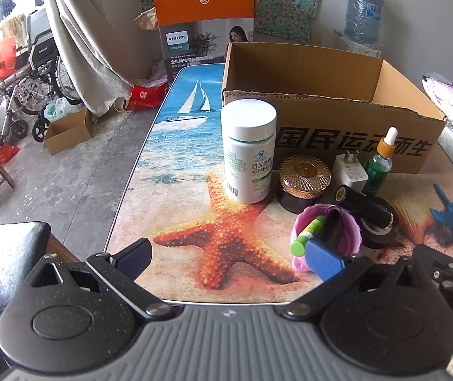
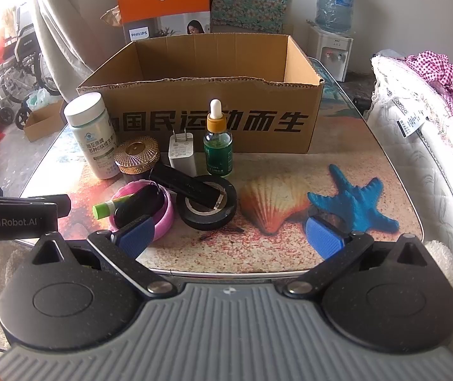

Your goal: Organize rigid objects

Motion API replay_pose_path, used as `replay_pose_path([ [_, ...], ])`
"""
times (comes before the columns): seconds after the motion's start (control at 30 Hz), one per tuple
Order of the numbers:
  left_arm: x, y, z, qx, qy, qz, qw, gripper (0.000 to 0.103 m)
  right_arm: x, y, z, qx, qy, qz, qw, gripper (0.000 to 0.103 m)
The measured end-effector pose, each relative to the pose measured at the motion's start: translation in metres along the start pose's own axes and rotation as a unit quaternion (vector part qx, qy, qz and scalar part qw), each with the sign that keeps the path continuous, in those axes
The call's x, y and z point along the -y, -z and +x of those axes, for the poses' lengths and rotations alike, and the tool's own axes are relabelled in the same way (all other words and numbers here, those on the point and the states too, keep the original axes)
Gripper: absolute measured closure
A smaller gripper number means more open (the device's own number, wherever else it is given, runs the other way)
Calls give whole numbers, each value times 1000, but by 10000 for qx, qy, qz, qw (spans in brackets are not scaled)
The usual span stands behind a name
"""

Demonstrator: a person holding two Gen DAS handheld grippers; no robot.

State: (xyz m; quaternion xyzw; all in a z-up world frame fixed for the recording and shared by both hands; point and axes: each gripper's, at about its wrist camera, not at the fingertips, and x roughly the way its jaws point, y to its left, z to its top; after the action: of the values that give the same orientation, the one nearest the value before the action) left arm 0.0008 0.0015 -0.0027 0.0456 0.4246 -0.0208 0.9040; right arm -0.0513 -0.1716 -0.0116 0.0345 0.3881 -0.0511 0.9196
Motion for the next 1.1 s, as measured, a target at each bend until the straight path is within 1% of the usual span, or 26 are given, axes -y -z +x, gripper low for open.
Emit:
replay_pose_path([
  [1.1,-3,2,2,-51,-72,1,10000,0,2,4,4,-40,6,51,10000,1],
])
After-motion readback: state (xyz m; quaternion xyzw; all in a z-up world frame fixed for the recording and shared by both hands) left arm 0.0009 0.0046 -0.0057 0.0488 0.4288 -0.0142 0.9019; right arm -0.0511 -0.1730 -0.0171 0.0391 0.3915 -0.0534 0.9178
